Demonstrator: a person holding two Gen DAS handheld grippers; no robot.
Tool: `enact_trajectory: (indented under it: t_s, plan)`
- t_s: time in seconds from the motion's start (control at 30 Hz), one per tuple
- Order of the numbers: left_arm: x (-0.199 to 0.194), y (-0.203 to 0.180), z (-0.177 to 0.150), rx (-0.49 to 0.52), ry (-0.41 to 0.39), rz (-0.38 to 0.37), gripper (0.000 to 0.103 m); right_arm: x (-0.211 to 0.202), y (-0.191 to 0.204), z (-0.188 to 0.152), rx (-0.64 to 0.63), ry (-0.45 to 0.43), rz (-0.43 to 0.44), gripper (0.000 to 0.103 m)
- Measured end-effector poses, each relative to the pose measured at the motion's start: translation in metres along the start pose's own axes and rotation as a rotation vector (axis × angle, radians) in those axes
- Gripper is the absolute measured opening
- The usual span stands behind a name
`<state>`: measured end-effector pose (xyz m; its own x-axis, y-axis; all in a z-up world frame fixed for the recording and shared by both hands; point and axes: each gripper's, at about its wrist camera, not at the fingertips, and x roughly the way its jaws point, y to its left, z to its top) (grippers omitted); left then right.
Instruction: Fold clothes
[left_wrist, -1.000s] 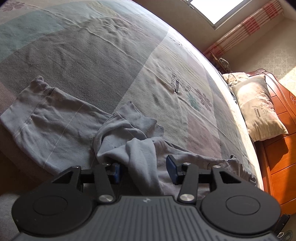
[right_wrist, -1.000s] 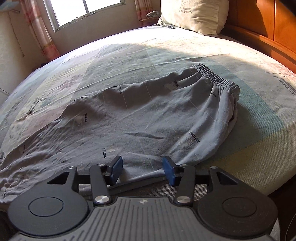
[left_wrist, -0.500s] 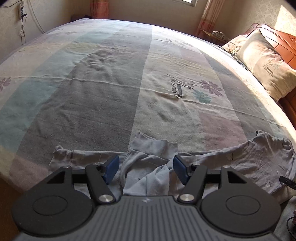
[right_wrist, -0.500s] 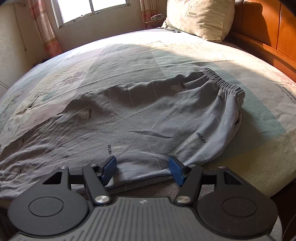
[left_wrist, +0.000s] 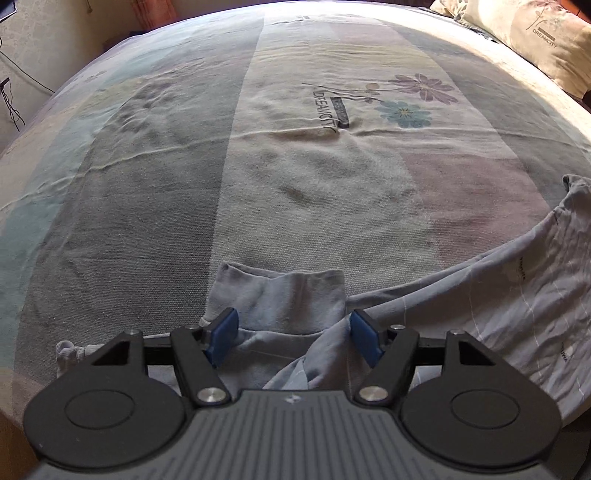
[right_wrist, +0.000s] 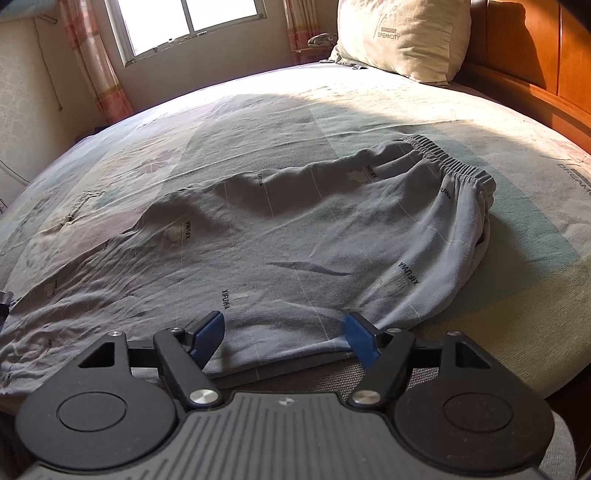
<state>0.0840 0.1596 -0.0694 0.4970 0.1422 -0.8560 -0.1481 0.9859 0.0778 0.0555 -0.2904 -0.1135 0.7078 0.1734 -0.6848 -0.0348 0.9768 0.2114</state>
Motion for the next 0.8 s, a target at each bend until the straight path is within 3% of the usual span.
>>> enact_trajectory:
  t_s: [0.33, 0.43, 0.67, 0.8]
  plan:
    - [-0.028, 0.047, -0.008, -0.076, 0.003, 0.084, 0.069, 0.002, -0.001, -0.003, 0.003, -0.029, 0.02, 0.084]
    - [-0.033, 0.049, -0.002, -0.082, -0.01, 0.056, 0.07, 0.002, 0.002, -0.004, -0.006, -0.031, 0.018, 0.087]
    - [-0.002, 0.0, 0.028, 0.075, 0.038, -0.022, 0.074, 0.003, 0.004, -0.005, -0.01, -0.03, 0.016, 0.092]
    - [0.024, -0.016, 0.031, 0.175, 0.086, 0.068, 0.074, 0.002, 0.002, -0.003, 0.016, -0.026, 0.025, 0.092]
